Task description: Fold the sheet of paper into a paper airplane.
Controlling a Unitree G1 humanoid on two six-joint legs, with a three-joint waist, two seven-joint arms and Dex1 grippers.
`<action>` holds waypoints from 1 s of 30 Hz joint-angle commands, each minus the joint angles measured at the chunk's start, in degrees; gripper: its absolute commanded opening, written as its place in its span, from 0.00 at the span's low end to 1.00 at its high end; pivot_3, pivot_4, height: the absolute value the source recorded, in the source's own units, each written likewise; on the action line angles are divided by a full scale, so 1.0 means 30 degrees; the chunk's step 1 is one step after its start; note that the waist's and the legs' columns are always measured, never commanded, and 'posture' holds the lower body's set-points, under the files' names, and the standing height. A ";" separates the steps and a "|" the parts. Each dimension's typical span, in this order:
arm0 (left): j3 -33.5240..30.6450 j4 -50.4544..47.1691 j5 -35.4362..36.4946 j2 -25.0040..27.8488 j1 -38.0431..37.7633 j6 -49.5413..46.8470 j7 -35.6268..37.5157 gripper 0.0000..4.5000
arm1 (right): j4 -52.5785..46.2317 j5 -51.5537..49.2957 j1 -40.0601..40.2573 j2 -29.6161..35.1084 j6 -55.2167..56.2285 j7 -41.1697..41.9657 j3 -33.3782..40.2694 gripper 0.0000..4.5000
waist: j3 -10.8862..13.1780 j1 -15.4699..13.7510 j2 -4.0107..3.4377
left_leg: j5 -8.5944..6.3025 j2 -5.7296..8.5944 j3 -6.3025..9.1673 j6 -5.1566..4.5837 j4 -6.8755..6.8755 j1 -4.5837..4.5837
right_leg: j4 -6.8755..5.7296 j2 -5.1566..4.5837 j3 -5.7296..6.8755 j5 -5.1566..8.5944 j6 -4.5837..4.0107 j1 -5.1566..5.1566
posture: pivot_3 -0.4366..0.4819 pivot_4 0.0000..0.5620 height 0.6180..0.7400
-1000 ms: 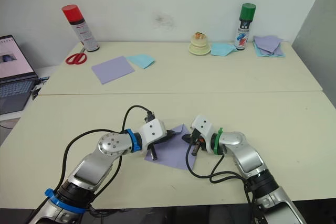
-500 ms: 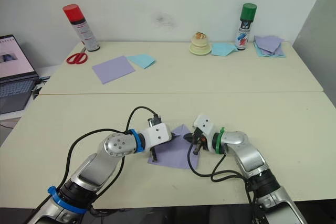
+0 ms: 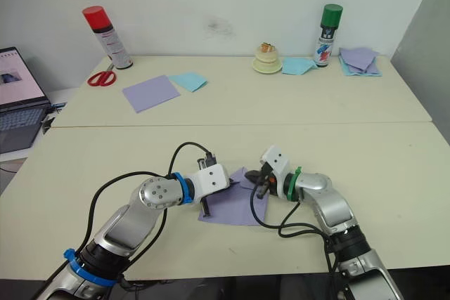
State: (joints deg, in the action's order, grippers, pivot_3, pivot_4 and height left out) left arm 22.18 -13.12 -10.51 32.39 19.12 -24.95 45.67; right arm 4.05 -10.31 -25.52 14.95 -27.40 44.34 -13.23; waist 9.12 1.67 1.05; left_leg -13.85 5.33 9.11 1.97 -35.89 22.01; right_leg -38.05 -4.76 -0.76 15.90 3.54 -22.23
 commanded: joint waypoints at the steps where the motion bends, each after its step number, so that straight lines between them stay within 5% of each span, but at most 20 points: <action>1: 0.0278 0.0102 -0.0420 0.0230 0.0158 0.0625 0.0093 0.00 | 0.0696 0.0306 -0.0763 -0.0375 0.0883 -0.0155 -0.0306 0.00 | 0.0000 0.0000 -0.0001 | 0.0000 0.0000 0.0001 0.0001 0.0003 0.0001 | 0.0000 0.0000 0.0004 0.0000 0.0000 0.0000 | 0.48 0.27 1.00; 17: 0.0045 0.0252 -0.0789 0.0656 -0.0164 0.2463 0.0224 0.00 | 0.4263 0.2802 -0.1708 -0.0451 0.2759 -0.0362 -0.1880 0.00 | 0.0000 0.0042 -0.0005 | 0.0001 -0.0010 -0.0001 0.0002 0.0002 -0.0016 | -0.0016 0.0019 -0.0008 -0.0002 -0.0003 -0.0003 | 0.48 0.27 1.00; 26: -0.2312 -0.1405 0.1835 0.1258 -0.0817 0.1405 0.1360 0.57 | 0.4040 0.2825 -0.1365 -0.0438 0.2812 -0.0122 -0.2096 0.00 | -0.0001 0.0053 -0.0007 | 0.0000 -0.0010 0.0002 0.0001 0.0002 -0.0019 | -0.0020 0.0019 -0.0010 -0.0002 -0.0003 -0.0003 | 0.48 0.27 1.00; 30: -0.5853 -0.2953 0.5929 0.0935 -0.1236 -0.2381 0.1837 0.57 | 0.3925 0.2810 -0.1237 -0.0462 0.2809 -0.0068 -0.2219 0.00 | 0.0000 0.0056 -0.0006 | 0.0000 -0.0011 0.0006 0.0000 0.0001 -0.0019 | -0.0018 0.0019 -0.0007 -0.0002 -0.0003 -0.0004 | 0.48 0.27 1.00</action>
State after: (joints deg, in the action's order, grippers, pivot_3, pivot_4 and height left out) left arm 9.51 -18.37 2.43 35.37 15.06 -28.21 50.87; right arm 15.48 -3.20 -30.41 13.24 -18.12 43.70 -18.64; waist 9.12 1.84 1.03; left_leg -13.85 5.30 9.14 1.97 -35.90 21.97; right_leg -38.11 -4.70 -0.76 15.90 3.53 -22.24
